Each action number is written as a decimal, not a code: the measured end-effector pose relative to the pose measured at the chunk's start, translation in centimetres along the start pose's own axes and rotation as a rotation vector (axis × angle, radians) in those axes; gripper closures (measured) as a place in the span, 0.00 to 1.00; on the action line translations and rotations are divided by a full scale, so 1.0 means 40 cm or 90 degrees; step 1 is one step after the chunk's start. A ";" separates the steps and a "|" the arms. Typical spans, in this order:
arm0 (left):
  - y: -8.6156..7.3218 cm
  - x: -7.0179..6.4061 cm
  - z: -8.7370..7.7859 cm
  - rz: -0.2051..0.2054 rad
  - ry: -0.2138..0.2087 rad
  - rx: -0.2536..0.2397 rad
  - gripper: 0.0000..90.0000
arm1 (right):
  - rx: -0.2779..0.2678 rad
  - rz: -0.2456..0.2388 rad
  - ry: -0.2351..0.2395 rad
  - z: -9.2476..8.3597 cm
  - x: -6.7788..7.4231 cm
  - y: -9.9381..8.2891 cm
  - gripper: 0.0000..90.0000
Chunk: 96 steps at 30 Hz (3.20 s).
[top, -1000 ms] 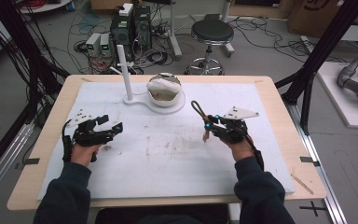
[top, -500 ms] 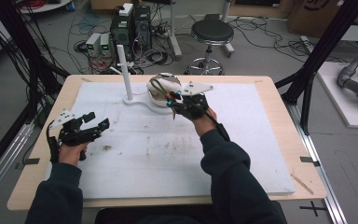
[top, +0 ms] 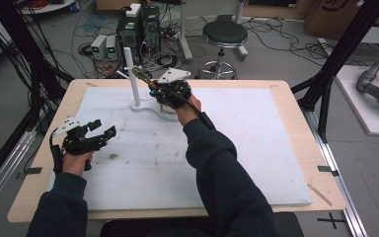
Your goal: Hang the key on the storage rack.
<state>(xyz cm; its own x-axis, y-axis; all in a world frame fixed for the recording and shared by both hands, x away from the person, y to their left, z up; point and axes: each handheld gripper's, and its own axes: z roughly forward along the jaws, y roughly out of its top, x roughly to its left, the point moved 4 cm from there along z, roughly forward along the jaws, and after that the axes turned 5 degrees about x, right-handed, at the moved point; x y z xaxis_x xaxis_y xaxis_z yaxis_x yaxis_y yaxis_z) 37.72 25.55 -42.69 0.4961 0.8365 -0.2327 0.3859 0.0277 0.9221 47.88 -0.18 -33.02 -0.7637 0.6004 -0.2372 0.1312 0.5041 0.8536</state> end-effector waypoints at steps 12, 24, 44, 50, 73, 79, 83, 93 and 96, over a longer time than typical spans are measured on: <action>-0.004 -0.001 -0.003 -0.002 -0.001 0.005 0.25 | 0.030 -0.028 -0.025 0.079 0.022 0.051 0.80; -0.007 0.000 -0.006 -0.003 -0.001 0.006 0.25 | 0.057 -0.018 -0.035 0.105 0.018 0.038 0.67; -0.006 -0.010 -0.001 -0.007 -0.002 0.000 0.24 | 0.029 0.119 0.009 -0.104 -0.166 -0.109 0.42; -0.004 -0.025 0.007 -0.001 -0.015 -0.002 0.23 | 0.069 0.163 0.030 -0.173 -0.200 -0.215 0.30; -0.002 -0.076 0.049 0.016 -0.035 0.002 0.23 | 0.072 0.199 -0.069 -0.474 -0.203 -0.564 0.27; -0.002 -0.075 0.048 0.019 -0.032 0.005 0.23 | 0.069 0.210 -0.082 -0.502 -0.207 -0.599 0.25; -0.002 -0.077 0.047 0.022 -0.035 0.006 0.23 | 0.084 0.192 -0.089 -0.503 -0.199 -0.603 0.24; -0.004 -0.080 0.041 0.023 -0.038 0.006 0.23 | 0.102 0.190 -0.095 -0.498 -0.186 -0.604 0.24; -0.004 -0.081 0.040 0.024 -0.040 0.008 0.23 | 0.104 0.190 -0.096 -0.498 -0.185 -0.604 0.24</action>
<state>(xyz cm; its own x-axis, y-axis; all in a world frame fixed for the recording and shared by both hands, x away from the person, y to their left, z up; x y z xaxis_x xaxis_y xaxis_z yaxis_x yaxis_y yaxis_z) 37.29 21.95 -42.59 0.5577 0.8010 -0.2178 0.3756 -0.0096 0.9267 37.76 -29.16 -42.64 -0.5768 0.8143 -0.0649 0.4422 0.3781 0.8133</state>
